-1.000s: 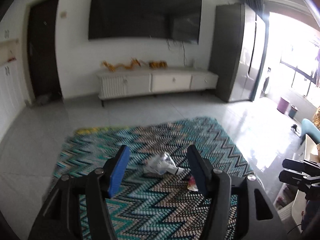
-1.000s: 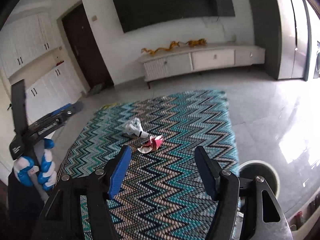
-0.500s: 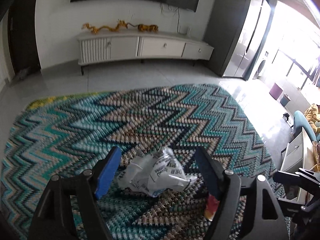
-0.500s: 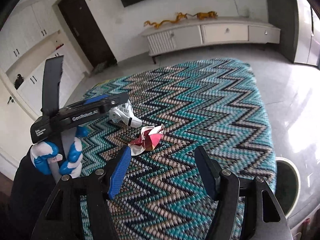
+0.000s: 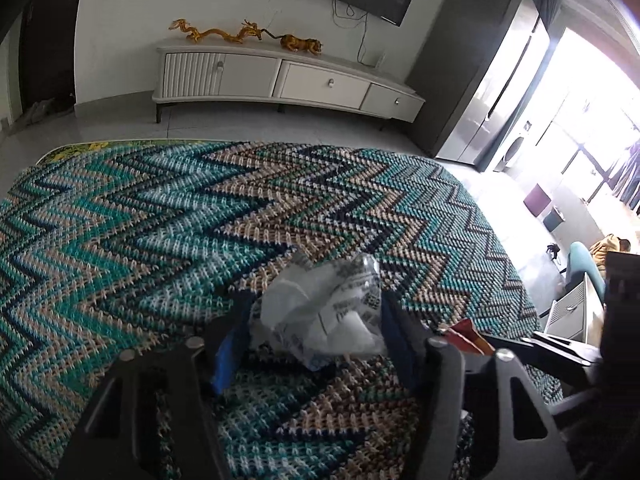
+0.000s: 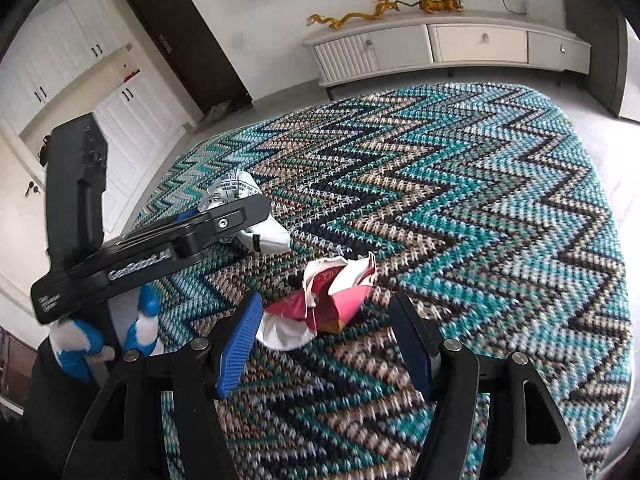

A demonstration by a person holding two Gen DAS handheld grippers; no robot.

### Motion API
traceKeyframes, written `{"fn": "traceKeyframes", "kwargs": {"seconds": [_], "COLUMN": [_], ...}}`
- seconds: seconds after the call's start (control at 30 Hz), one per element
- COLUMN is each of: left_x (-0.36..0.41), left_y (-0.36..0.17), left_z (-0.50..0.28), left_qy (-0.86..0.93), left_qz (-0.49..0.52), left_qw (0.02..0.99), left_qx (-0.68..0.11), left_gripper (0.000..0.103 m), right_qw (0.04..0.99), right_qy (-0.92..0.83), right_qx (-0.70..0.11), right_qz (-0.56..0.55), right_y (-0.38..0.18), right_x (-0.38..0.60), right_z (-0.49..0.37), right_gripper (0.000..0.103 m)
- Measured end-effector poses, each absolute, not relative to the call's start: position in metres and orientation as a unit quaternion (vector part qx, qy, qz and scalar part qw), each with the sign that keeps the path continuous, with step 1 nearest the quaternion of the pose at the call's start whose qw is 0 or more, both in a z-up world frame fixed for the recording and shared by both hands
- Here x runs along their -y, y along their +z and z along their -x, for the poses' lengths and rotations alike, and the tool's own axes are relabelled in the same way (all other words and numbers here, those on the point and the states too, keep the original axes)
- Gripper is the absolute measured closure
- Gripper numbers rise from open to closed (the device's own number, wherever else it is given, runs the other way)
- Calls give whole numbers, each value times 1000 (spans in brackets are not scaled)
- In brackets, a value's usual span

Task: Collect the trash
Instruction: 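Grasp the white crumpled wrapper with the left gripper while the right grasps the pink wrapper, then carry both wrappers over the trash bin and open both grippers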

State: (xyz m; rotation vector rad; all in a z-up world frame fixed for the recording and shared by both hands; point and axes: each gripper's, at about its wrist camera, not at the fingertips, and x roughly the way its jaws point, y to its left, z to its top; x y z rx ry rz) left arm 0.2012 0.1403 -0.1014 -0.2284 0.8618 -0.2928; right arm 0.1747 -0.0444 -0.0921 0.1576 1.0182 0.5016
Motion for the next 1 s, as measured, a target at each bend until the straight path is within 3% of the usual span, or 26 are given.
{"fn": "traceKeyframes", "kwargs": {"seconds": [0.07,0.13,0.2,1.0], "left_x": [-146,-150,-151,-59], "left_y": [-99,-94,-89,48], "left_z": [-195,-187,-177,-2], "left_qy": [-139,-137,-134,-183], "left_qz": [112,118,122,35], "left_qw": [894,897,900,941], "left_qx": [-411,-403,-396,-284], "left_gripper": [51,53,55,57], "right_qw": [842,845,845,909], "right_qy": [236,230,232,236], "right_qx": [-479,-476,-474,-330], "right_qz": [-77,-78,-84,-93], "right_y": [-95,-97,-98,29], "right_x": [45,46,48,160], "right_z": [-177,-178,-176,17], "right_gripper": [39,51,74,76]}}
